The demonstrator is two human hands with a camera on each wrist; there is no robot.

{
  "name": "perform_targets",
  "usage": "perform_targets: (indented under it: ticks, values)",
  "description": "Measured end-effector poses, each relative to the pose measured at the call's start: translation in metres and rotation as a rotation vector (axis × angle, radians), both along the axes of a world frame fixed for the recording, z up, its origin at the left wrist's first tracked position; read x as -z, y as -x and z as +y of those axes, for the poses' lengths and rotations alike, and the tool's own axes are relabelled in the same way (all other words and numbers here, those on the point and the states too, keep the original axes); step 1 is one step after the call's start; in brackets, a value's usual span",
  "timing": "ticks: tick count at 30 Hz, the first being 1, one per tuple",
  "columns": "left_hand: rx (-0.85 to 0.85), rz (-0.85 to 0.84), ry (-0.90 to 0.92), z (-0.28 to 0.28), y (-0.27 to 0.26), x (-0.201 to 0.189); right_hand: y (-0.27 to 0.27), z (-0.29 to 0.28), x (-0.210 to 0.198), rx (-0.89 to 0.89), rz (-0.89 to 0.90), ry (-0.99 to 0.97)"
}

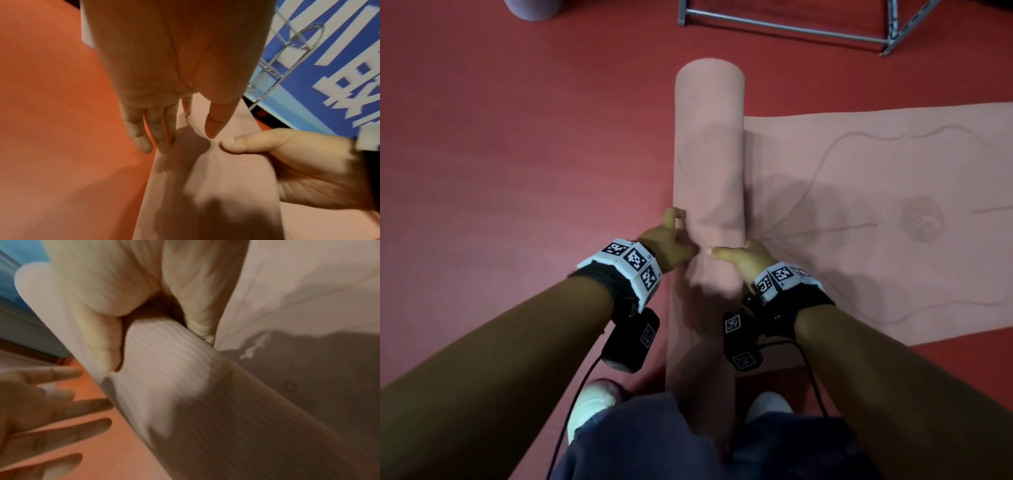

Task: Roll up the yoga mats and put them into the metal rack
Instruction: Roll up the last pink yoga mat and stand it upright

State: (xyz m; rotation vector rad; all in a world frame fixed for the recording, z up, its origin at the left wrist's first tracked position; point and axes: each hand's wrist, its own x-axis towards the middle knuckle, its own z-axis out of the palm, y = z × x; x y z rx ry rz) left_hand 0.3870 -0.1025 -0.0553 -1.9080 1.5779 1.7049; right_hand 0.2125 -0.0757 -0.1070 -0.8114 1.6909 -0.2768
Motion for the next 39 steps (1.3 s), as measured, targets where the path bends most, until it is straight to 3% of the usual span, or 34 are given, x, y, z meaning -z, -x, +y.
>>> perform_targets:
  ticks: [3, 9, 11, 13, 15, 18, 23, 27, 32, 35, 39]
  values:
    - [-0.020, 0.054, 0.099, 0.010, 0.007, -0.062, -0.004, 0.001, -0.055, -0.104, 0.083, 0.064]
    - [-0.007, 0.045, 0.508, 0.020, 0.011, -0.190, 0.002, 0.009, -0.180, -0.318, 0.187, 0.106]
    - [0.182, -0.068, 0.599, 0.016, 0.015, -0.231, 0.004, 0.016, -0.221, -0.394, 0.231, 0.099]
    - [0.464, -0.228, 0.547, 0.015, 0.022, -0.264, 0.006, 0.025, -0.262, -0.500, 0.267, 0.079]
    - [0.709, -0.389, 0.480, 0.018, 0.031, -0.288, 0.009, 0.035, -0.303, -0.573, 0.282, 0.049]
    - [0.941, -0.520, 0.541, 0.031, 0.047, -0.312, 0.015, 0.052, -0.345, -0.774, 0.359, 0.050]
    - [1.049, -0.564, 0.425, 0.057, 0.080, -0.330, 0.052, 0.091, -0.375, -0.853, 0.393, 0.098]
    - [0.891, -0.505, 0.294, 0.098, 0.101, -0.333, 0.106, 0.116, -0.379, -0.864, 0.338, 0.031]
    - [0.693, -0.526, 0.253, 0.171, 0.132, -0.338, 0.158, 0.158, -0.385, -0.909, 0.420, -0.013]
    - [0.669, -0.531, 0.224, 0.197, 0.142, -0.336, 0.170, 0.180, -0.381, -0.917, 0.403, 0.005]
    - [0.720, -0.605, 0.321, 0.227, 0.152, -0.330, 0.176, 0.208, -0.373, -0.894, 0.375, 0.003]
